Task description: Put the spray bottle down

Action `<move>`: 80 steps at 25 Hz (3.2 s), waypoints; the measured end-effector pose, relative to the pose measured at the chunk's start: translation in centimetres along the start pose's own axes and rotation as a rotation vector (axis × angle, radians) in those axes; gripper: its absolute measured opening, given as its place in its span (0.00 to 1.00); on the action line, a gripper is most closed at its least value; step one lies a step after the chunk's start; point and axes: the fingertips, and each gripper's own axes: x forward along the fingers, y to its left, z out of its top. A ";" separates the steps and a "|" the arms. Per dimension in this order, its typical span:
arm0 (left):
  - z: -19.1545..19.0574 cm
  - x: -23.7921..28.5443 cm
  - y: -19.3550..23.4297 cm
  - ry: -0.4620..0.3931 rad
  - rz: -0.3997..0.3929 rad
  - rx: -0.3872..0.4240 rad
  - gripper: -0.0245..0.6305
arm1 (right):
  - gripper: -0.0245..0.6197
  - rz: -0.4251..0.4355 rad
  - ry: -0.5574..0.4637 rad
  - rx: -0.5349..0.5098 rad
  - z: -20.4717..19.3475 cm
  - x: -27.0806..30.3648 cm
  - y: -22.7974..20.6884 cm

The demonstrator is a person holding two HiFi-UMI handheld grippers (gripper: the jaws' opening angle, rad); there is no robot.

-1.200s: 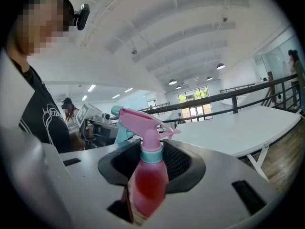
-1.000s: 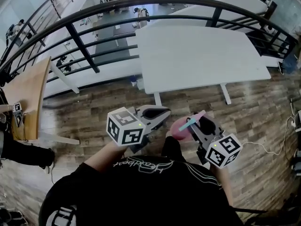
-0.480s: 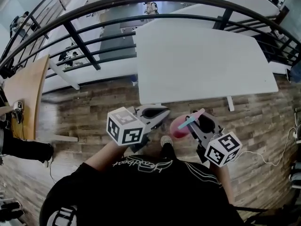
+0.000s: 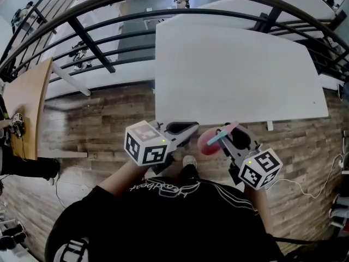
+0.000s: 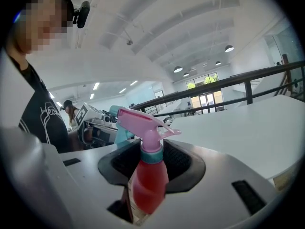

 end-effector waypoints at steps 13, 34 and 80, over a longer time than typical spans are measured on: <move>1.2 0.8 4.9 -0.017 0.051 -0.043 0.05 | 0.26 -0.026 0.014 -0.086 2.1 5.5 -5.7; 1.6 2.5 12.0 -0.010 0.106 -0.119 0.05 | 0.26 -0.192 -0.020 -0.215 3.0 13.7 -16.6; -0.7 -8.9 -6.4 -0.062 -0.025 0.076 0.05 | 0.10 -0.080 -0.109 -0.030 1.0 -2.6 7.4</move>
